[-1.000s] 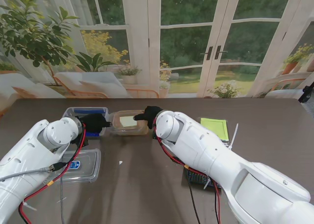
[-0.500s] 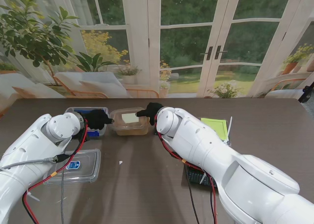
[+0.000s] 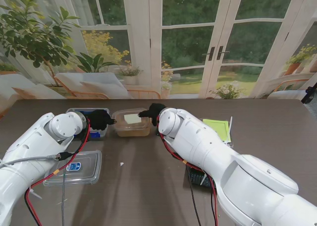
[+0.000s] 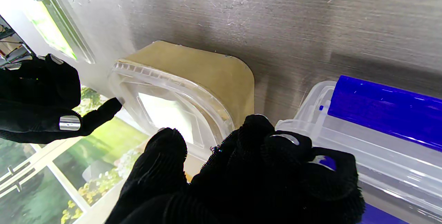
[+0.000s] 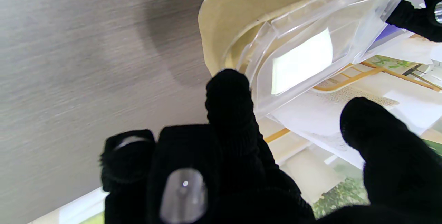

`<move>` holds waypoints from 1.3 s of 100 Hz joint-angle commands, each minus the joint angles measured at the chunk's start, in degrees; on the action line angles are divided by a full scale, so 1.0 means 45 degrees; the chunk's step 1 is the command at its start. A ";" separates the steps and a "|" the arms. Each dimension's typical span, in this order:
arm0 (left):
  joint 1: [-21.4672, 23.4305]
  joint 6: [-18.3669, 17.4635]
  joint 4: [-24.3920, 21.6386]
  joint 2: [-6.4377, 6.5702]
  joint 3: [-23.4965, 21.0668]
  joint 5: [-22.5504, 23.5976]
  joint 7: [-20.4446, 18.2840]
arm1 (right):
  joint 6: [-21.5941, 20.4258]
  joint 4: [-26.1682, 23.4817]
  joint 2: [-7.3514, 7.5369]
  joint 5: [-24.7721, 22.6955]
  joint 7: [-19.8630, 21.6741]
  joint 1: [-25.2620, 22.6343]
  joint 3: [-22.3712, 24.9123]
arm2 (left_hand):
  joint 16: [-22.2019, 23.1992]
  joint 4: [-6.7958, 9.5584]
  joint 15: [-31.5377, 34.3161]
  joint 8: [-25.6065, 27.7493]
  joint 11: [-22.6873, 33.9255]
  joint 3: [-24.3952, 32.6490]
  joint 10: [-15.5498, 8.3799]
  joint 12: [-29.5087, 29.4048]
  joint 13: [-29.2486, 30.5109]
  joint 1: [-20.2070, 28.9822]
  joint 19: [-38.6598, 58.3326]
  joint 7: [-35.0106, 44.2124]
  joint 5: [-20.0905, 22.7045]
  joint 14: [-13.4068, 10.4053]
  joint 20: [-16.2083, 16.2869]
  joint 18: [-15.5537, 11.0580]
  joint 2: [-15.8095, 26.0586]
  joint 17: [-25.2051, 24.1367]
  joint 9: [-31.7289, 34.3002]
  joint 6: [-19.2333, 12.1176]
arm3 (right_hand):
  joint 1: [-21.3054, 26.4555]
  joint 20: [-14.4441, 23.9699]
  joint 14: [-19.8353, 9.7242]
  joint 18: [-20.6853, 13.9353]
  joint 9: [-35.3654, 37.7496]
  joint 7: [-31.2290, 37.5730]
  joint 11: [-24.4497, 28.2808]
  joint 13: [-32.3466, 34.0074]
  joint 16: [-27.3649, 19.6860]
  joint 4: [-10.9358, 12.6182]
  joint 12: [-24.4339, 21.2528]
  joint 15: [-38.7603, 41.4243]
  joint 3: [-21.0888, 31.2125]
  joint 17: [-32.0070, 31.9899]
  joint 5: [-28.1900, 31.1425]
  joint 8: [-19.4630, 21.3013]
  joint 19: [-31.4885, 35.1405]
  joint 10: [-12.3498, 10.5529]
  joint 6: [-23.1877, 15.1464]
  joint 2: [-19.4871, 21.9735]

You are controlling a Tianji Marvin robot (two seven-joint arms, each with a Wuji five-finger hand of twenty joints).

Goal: Pair container bodies with their lids

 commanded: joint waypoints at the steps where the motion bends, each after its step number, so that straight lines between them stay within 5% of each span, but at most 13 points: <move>1: -0.0090 -0.0086 -0.0026 -0.0144 0.0026 -0.0050 -0.0267 | -0.0094 0.0064 -0.0132 -0.0031 0.0211 -0.0033 -0.0001 | 0.0029 0.0161 -0.0034 -0.0319 0.0018 -0.0306 -0.0037 -0.0112 0.0066 0.0044 -0.0140 -0.0385 -0.0345 0.0353 -0.0110 -0.0170 0.0819 -0.0129 0.0196 -0.0090 | 0.0163 -0.0164 -0.0245 0.0525 0.1023 -0.0104 0.0251 0.0144 -0.0160 -0.0266 0.0088 0.0317 -0.0717 0.5825 0.0043 -0.0151 0.0283 0.0697 -0.1603 0.0309; 130: 0.0260 0.0627 -0.0782 0.0080 -0.0174 0.0172 -0.0906 | -0.0201 0.1045 -0.0352 -0.0493 0.0100 0.0041 0.0074 | -0.0086 0.0146 -0.0318 -0.0742 -0.0137 -0.0342 0.0011 -0.0328 0.0158 -0.0134 -0.0442 -0.0676 -0.0549 0.0492 -0.0318 -0.0070 0.0906 -0.0274 0.0217 0.0111 | 0.0062 -0.0138 -0.0223 0.0544 0.1014 0.0040 0.0255 0.0144 -0.0143 -0.0361 0.0041 0.0364 -0.0752 0.5830 -0.0166 -0.0087 0.0279 0.0688 -0.1533 0.0351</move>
